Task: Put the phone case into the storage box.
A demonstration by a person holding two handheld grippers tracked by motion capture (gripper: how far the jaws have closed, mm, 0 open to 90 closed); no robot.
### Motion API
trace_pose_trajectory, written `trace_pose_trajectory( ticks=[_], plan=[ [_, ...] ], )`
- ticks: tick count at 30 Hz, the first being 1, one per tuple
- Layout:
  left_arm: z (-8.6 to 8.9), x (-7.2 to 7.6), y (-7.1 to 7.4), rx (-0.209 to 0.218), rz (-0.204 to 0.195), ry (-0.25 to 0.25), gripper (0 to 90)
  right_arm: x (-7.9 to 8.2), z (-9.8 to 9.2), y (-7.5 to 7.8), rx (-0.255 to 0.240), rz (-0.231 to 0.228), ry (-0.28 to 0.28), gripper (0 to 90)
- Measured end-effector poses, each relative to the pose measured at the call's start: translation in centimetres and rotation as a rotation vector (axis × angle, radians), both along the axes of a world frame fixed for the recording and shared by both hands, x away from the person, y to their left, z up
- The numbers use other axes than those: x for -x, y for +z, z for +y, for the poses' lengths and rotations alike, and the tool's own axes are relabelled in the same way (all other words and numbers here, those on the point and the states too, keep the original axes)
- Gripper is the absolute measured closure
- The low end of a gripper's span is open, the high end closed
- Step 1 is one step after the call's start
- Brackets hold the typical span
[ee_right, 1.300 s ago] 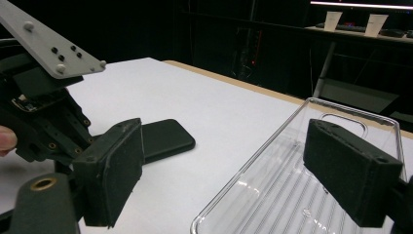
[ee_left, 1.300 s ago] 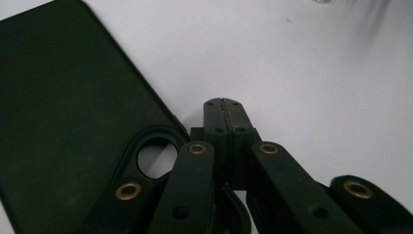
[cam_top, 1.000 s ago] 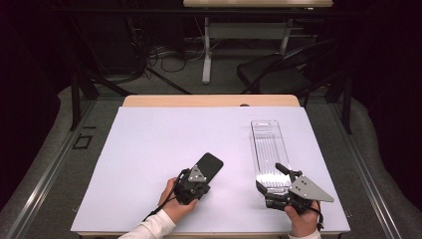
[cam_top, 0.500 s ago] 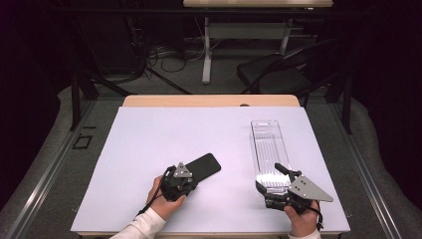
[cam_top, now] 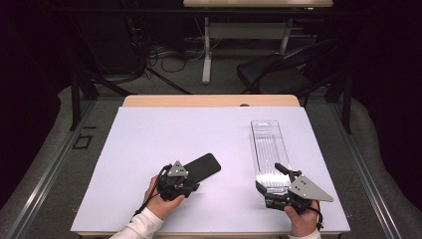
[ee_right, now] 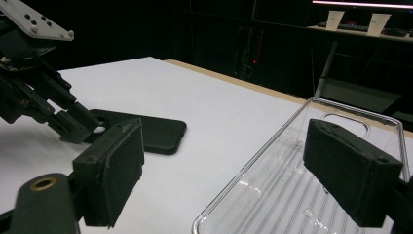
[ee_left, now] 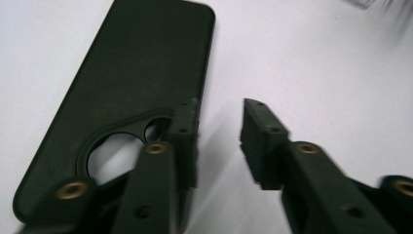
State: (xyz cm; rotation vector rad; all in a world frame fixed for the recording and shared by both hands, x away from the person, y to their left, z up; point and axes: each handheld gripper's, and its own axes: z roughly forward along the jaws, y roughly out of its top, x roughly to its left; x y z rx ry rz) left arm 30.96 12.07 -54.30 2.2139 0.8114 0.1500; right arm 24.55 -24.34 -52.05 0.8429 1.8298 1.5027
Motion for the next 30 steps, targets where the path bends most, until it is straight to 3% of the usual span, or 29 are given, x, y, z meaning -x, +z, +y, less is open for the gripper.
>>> trace_pose_trajectory(
  ticks=[3,6,13,20,30],
  plan=[
    [0.1,0.1,0.3,0.016,-0.021,-0.008,59.2,0.0,0.0,0.0,0.004,0.001,0.001,14.3],
    [0.4,0.0,0.5,0.022,-0.044,-0.012,48.8,0.0,0.0,0.0,0.006,0.0,0.003,14.3],
    [1.3,-0.3,1.3,0.069,-0.065,0.002,44.3,0.0,0.0,0.0,0.005,0.0,0.003,14.3],
    [1.8,-0.7,1.9,0.082,-0.039,-0.009,38.2,0.0,0.1,0.0,0.006,0.001,0.002,14.3],
    [1.9,-1.3,3.2,0.082,-0.067,-0.018,22.5,0.0,0.1,0.0,0.006,0.006,0.002,14.3]
  ],
)
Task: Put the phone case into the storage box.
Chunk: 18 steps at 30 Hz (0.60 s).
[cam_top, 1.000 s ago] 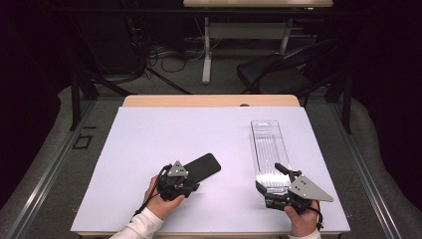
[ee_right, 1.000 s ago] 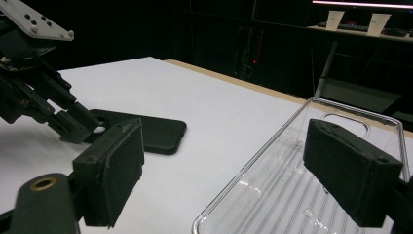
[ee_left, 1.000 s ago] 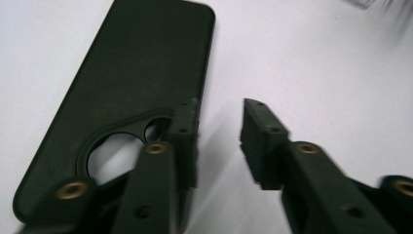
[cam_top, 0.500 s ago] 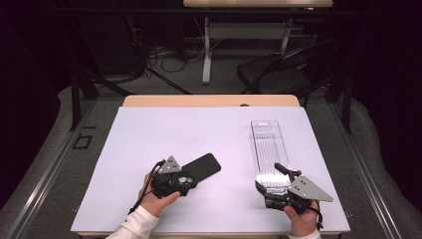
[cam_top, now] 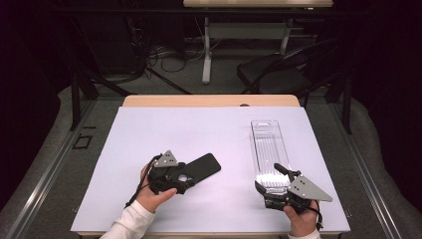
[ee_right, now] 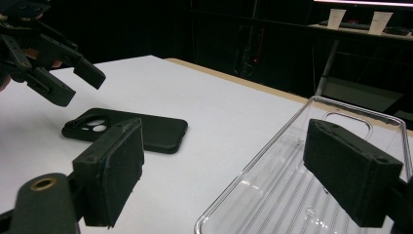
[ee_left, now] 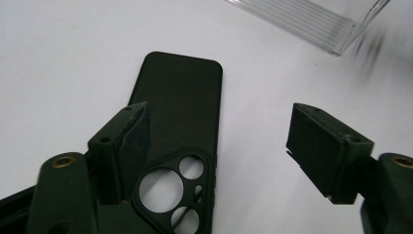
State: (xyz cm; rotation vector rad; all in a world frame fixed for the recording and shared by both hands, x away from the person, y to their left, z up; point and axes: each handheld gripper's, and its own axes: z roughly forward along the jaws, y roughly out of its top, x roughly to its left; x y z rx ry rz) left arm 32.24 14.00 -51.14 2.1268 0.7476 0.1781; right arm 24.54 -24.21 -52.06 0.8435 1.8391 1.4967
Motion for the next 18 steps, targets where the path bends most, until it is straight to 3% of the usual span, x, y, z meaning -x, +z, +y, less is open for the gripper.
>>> trace_pose_trajectory(
  ticks=[8,14,18],
  plan=[
    [0.1,-0.8,0.0,-0.016,0.02,0.021,10.4,0.0,0.0,0.0,-0.001,0.0,0.001,14.3],
    [0.3,-1.5,0.3,-0.041,0.057,0.002,1.0,0.0,0.0,0.0,0.001,0.001,0.002,14.3],
    [0.4,-1.8,0.5,-0.062,0.074,-0.015,0.4,0.0,0.0,0.0,0.002,0.003,0.002,14.3]
  ],
)
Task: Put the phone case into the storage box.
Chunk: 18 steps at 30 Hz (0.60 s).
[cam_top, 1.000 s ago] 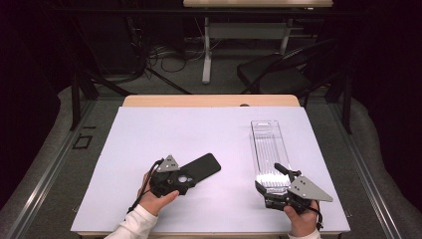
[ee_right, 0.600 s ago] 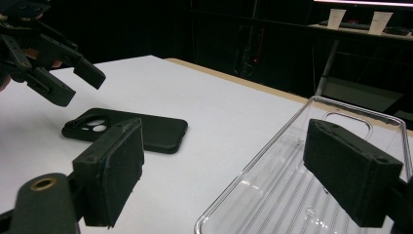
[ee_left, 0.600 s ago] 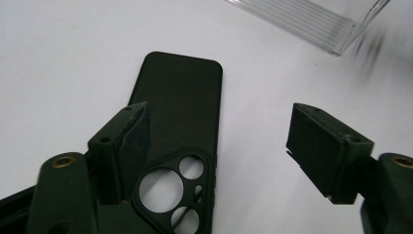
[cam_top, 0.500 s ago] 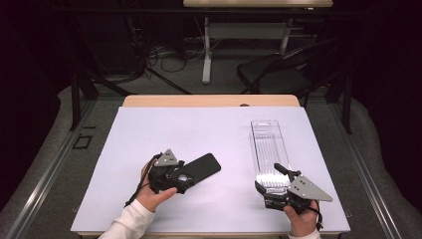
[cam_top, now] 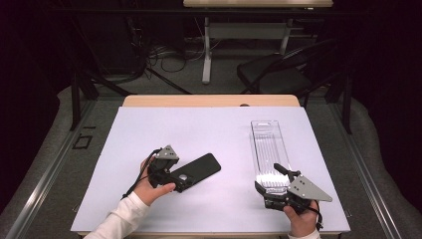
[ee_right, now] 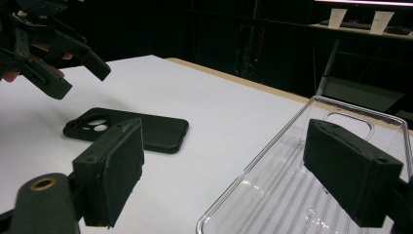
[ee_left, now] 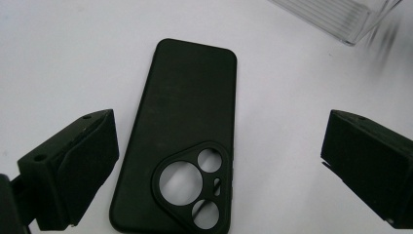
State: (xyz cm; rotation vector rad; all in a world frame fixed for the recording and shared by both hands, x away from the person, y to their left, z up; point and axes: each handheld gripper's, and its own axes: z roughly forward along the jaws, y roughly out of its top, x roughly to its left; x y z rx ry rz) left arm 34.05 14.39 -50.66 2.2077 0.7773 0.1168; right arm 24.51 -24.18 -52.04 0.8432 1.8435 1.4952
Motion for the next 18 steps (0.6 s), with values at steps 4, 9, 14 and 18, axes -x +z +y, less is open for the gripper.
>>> trace_pose_trajectory(
  ticks=[4,9,14,18],
  plan=[
    [-0.1,-0.3,0.2,-0.04,0.007,-0.014,0.4,0.0,0.0,0.0,-0.002,-0.001,0.0,14.3],
    [-0.2,-0.7,0.3,-0.083,-0.003,-0.012,0.4,0.0,0.1,0.0,-0.002,0.0,0.002,14.3],
    [-0.7,-1.4,-0.1,-0.102,-0.005,-0.031,0.4,-0.1,0.1,-0.1,-0.003,0.001,0.004,14.3],
    [-1.2,-2.3,-1.0,-0.117,-0.001,-0.04,0.4,-0.1,0.1,-0.1,-0.001,0.002,0.006,14.3]
  ],
)
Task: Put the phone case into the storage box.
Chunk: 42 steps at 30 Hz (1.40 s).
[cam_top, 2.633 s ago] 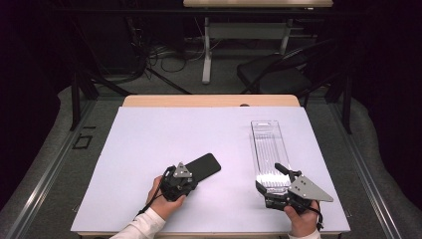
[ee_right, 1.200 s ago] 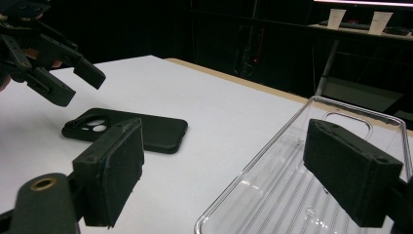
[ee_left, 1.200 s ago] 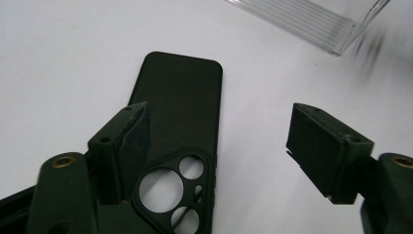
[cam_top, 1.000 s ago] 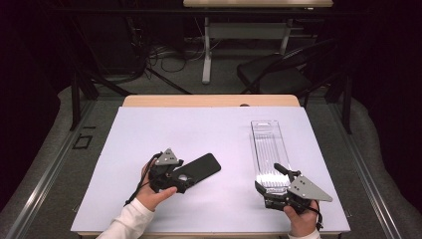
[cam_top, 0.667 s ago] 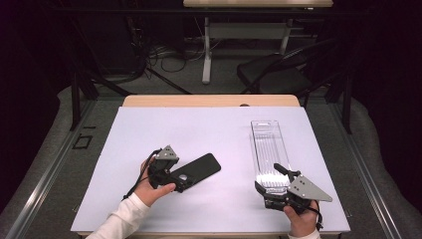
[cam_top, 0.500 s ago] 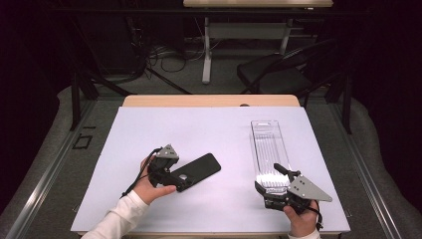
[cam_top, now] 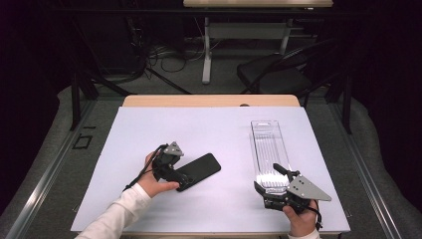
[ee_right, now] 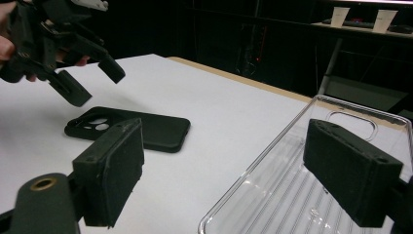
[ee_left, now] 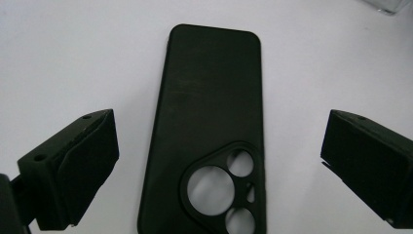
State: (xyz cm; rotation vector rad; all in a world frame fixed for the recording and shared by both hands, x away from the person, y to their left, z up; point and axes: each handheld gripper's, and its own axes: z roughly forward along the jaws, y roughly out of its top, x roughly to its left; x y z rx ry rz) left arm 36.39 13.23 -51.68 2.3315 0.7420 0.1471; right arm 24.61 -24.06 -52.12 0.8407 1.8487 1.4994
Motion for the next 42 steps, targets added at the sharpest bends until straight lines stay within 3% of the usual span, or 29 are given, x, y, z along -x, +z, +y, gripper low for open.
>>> trace_pose_trajectory(
  ticks=[8,17,23,27,42],
  plan=[
    [-1.2,-1.5,-2.0,-0.032,0.02,-0.014,0.5,0.0,-0.1,0.0,-0.001,0.001,-0.001,14.3],
    [-2.0,-1.9,-3.4,-0.082,0.035,-0.028,1.3,-0.1,0.0,0.0,-0.002,0.001,0.0,14.3],
    [-2.3,-1.9,-3.6,-0.085,0.024,-0.031,2.8,-0.1,0.0,0.0,0.0,0.001,0.002,14.3],
    [-2.6,-1.8,-3.9,-0.114,0.017,-0.046,4.2,-0.1,-0.1,0.0,-0.001,0.001,0.0,14.3],
    [-2.9,-1.4,-3.7,-0.123,0.0,-0.058,10.8,-0.1,-0.1,0.0,0.0,0.004,0.003,14.3]
  ],
)
